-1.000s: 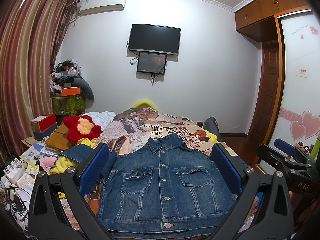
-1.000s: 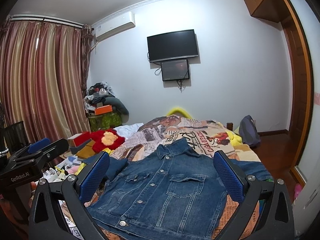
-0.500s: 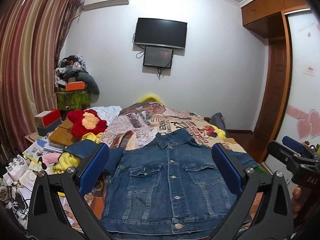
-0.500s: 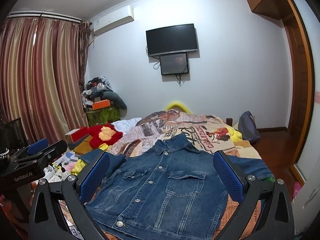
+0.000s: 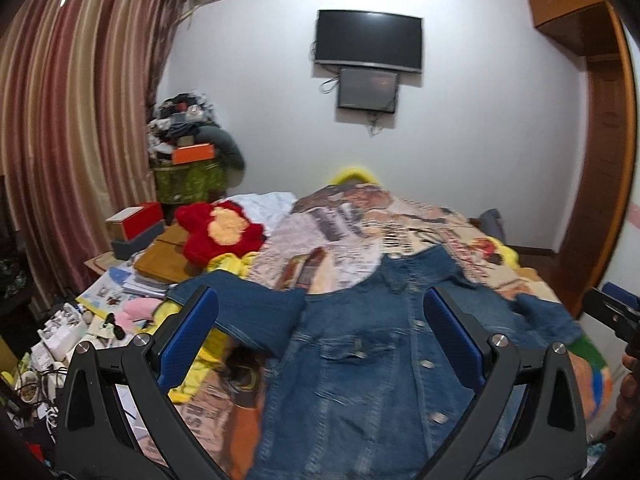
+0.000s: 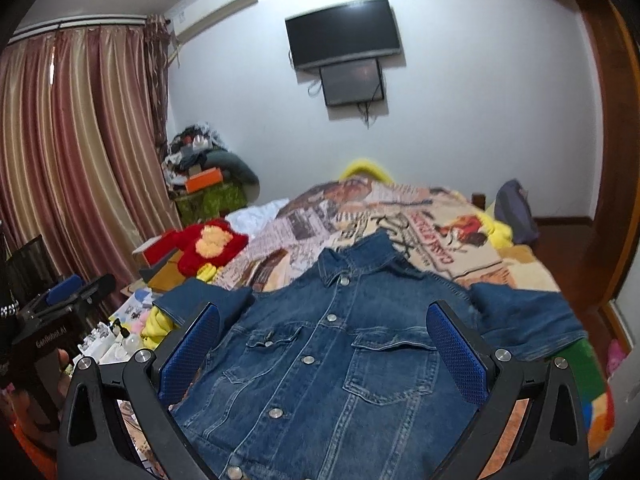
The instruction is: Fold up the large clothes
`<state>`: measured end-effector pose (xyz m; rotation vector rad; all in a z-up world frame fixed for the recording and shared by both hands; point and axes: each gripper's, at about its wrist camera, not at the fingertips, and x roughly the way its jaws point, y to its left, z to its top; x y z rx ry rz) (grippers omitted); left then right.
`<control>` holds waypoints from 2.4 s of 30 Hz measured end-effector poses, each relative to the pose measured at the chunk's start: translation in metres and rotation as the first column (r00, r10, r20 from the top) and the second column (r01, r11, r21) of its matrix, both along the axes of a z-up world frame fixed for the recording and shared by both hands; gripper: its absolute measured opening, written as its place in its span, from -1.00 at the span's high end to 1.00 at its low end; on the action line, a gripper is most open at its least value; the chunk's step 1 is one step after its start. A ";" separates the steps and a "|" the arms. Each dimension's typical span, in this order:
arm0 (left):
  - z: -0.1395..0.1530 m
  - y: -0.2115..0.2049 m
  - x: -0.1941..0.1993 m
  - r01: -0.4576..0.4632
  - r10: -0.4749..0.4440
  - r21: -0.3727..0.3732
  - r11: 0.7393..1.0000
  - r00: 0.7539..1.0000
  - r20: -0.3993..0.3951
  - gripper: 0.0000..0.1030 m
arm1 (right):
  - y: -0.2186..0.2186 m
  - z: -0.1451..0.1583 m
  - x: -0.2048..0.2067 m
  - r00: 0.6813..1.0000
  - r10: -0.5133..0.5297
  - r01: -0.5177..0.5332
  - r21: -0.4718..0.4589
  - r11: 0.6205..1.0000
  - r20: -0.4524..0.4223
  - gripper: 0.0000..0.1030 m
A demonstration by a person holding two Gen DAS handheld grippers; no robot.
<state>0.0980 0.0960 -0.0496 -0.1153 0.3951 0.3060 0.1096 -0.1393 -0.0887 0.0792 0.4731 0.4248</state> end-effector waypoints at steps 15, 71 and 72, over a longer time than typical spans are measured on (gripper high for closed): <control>-0.080 0.135 0.111 -0.212 0.175 -0.139 0.967 0.956 -0.236 -1.00 | 0.036 -0.090 0.150 0.938 0.030 -0.051 -0.050 0.997 -0.345 -1.00; -0.136 0.064 0.227 0.075 -0.213 -0.313 0.947 0.875 -0.434 0.94 | 0.020 -0.118 0.224 0.895 -0.061 -0.048 -0.233 0.971 -0.442 -0.99; -0.145 0.056 0.228 0.087 -0.238 -0.333 0.939 0.863 -0.446 0.94 | 0.019 -0.119 0.223 0.895 -0.063 -0.048 -0.235 0.971 -0.442 -0.99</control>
